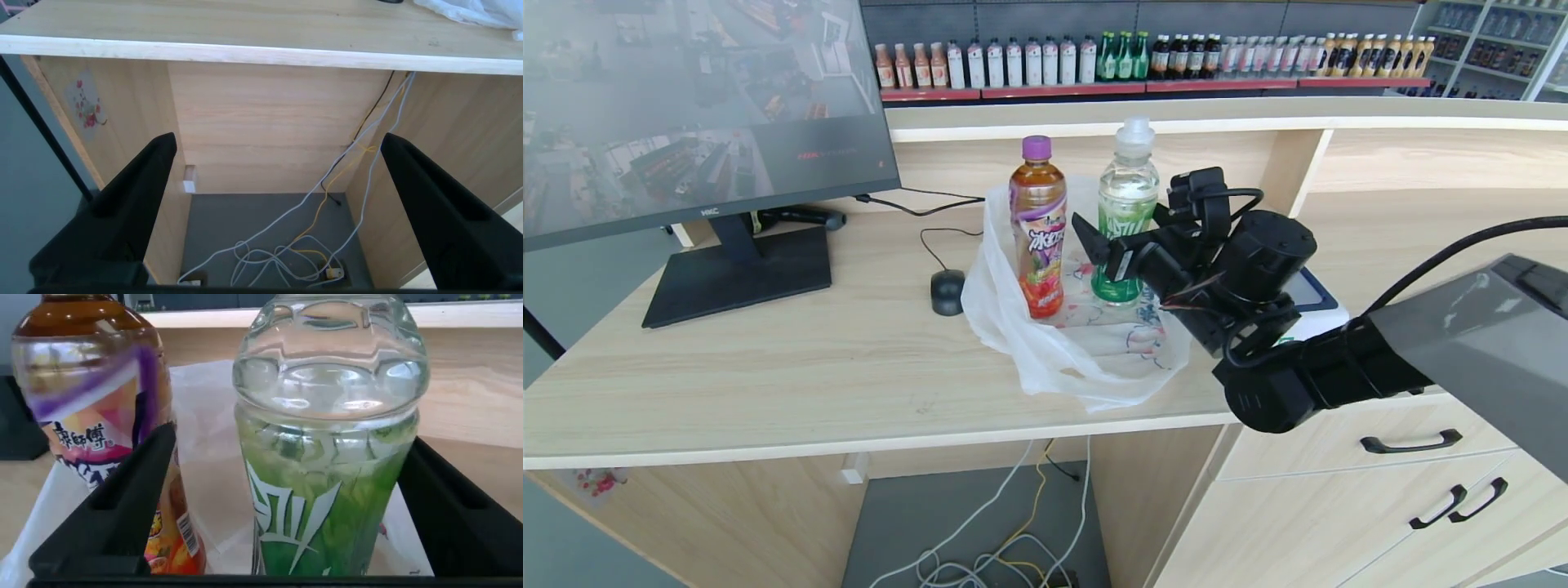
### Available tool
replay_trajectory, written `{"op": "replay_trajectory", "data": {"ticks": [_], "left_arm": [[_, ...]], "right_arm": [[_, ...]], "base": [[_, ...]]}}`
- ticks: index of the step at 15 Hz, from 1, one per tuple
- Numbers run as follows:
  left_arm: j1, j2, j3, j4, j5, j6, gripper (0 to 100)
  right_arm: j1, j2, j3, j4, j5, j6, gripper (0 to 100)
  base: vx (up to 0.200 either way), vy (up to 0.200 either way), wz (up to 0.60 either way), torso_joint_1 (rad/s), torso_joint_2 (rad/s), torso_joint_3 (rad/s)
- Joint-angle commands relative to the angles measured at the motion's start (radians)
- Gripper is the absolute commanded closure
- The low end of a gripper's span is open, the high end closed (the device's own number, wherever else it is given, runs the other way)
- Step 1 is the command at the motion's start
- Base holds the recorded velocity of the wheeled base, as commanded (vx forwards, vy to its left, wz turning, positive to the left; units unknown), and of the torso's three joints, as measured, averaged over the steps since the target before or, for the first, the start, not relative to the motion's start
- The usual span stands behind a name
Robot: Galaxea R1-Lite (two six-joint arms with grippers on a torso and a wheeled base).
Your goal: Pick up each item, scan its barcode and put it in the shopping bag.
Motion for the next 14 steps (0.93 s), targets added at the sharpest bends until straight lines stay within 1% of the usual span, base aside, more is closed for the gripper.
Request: {"op": "replay_trajectory", "data": {"ticks": [1, 4, 5, 9, 10, 11, 14], "left_arm": [[0.000, 0.000, 0.000, 0.000, 0.000, 0.000, 0], [0.000, 0.000, 0.000, 0.000, 0.002, 0.000, 0], [-0.001, 0.000, 0.000, 0.000, 0.000, 0.000, 0], [0.000, 0.000, 0.000, 0.000, 0.000, 0.000, 0], [0.000, 0.000, 0.000, 0.000, 0.002, 0.000, 0], [0.000, 0.000, 0.000, 0.000, 0.000, 0.000, 0], [0.000, 0.000, 0.000, 0.000, 0.000, 0.000, 0]], "right_arm": [[0.027, -0.089, 0.097, -0.014, 0.000, -0.003, 0], [0.054, -0.221, 0.261, -0.039, 0.000, -0.012, 0], [0.076, -0.308, 0.388, -0.059, -0.002, -0.015, 0], [0.108, -0.528, 0.651, -0.090, -0.003, -0.040, 0], [0.108, -0.532, 0.655, -0.090, -0.003, -0.041, 0], [0.108, -0.595, 0.738, -0.091, -0.005, -0.038, 0], [0.108, -0.644, 0.784, -0.097, -0.006, -0.043, 0]], "base": [[0.000, 0.000, 0.00, 0.000, 0.00, 0.000], [0.000, 0.000, 0.00, 0.000, 0.00, 0.000], [0.000, 0.000, 0.00, 0.000, 0.00, 0.000], [0.000, 0.000, 0.00, 0.000, 0.00, 0.000], [0.000, 0.000, 0.00, 0.000, 0.00, 0.000], [0.000, 0.000, 0.00, 0.000, 0.00, 0.000], [0.000, 0.000, 0.00, 0.000, 0.00, 0.000]]}}
